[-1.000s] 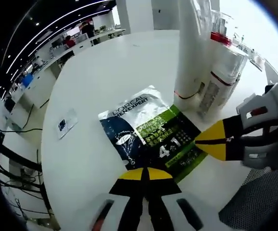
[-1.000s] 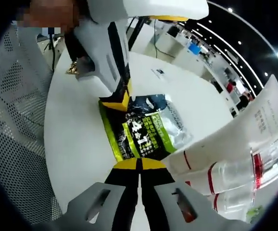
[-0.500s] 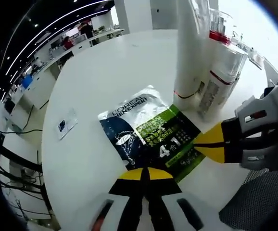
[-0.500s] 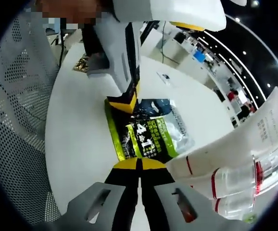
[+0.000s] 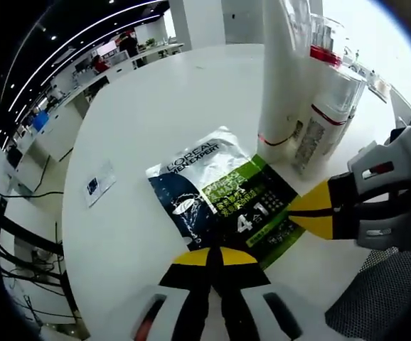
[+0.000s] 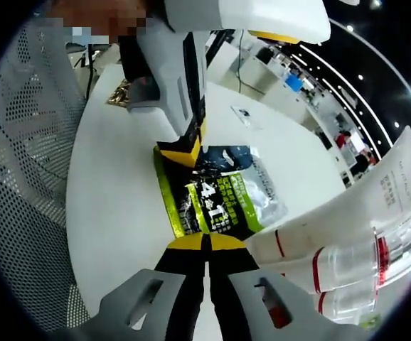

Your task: Arrange the skincare products in the storage area until every visible bottle or jar stands upright without overlapping.

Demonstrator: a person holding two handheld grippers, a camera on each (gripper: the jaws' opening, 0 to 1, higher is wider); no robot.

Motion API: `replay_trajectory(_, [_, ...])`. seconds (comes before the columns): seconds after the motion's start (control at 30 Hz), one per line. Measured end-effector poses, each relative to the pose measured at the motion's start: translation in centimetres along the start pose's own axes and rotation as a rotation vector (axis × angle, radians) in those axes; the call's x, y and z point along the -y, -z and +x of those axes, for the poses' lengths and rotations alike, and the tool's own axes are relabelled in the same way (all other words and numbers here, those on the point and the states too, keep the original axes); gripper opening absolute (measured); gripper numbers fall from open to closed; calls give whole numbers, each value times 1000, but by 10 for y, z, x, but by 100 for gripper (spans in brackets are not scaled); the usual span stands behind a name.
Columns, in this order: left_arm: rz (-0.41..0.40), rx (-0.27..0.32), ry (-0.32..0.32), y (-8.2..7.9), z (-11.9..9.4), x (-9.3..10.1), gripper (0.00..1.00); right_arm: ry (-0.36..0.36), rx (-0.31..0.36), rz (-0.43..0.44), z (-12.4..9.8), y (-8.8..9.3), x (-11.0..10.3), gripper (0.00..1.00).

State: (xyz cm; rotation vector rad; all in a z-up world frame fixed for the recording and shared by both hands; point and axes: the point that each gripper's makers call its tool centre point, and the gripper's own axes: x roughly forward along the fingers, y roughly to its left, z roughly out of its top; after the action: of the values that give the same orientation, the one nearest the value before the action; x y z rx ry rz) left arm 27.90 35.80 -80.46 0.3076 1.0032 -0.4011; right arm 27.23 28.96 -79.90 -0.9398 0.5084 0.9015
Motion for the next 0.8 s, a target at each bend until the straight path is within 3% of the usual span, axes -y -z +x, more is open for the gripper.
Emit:
replay_trajectory(0.43, [-16,-8,0,1,0,-2,7,-1,-1,15,1,0,0,0])
replay_trajectory(0.53, [-48,-1,17,-2,-2,0,14,-2,-3,13,1,0,0,0])
replay_trajectory(0.63, [-107,47,32,-11,-6,-1,22,-3,-5,11,0,0,0,1])
replay_trajectory(0.73, [-123,102,-14,-20,-12,-15,22,3,-32,54,-2,4,5,1])
replay_trajectory(0.8, [-141,123,-32,-23,-15,-22,23,6,-17,89,-3,1,8,1])
